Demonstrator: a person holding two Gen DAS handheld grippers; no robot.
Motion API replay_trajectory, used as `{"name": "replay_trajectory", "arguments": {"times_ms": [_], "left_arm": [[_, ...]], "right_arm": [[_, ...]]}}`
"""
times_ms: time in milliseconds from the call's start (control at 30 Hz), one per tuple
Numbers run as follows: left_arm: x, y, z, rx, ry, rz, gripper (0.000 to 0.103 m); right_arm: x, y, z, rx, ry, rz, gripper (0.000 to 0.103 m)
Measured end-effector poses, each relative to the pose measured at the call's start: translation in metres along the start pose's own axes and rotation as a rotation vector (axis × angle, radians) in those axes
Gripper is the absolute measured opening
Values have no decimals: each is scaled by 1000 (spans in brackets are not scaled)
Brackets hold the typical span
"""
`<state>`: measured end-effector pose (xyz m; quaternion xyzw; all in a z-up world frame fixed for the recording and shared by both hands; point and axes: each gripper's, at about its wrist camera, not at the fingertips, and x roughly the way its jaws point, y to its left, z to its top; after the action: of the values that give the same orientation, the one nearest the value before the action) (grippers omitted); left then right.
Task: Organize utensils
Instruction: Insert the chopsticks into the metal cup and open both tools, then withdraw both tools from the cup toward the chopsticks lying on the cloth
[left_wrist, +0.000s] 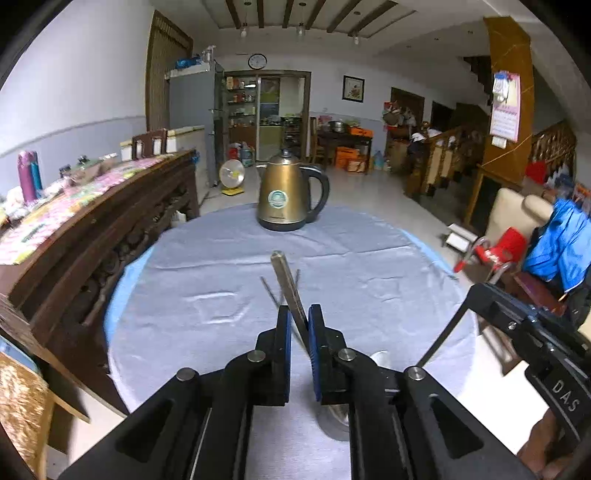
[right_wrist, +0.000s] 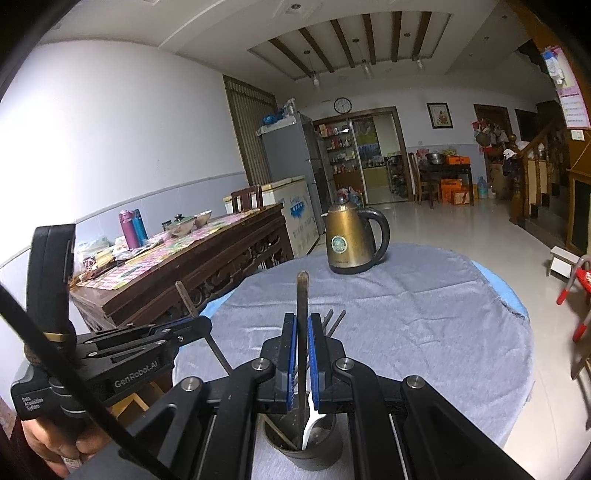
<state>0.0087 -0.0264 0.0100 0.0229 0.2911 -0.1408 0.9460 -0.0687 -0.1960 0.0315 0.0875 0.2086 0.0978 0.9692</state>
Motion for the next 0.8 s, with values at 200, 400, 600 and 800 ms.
{"name": "replay_trajectory", "arguments": {"times_ms": [200, 400, 600, 800], "left_arm": [[-1, -3, -4, 31, -11, 71, 21], [-6, 0, -5, 33, -34, 113, 46], [-14, 1, -4, 31, -65, 143, 62], [-21, 5, -2, 24, -87, 159, 66]], "right_arm": [[6, -6, -2, 27, 34, -12, 11], [-1, -11, -1, 57, 0, -13, 43], [-3, -14, -1, 80, -14, -32, 43], [-1, -16, -2, 93, -9, -35, 43]]}}
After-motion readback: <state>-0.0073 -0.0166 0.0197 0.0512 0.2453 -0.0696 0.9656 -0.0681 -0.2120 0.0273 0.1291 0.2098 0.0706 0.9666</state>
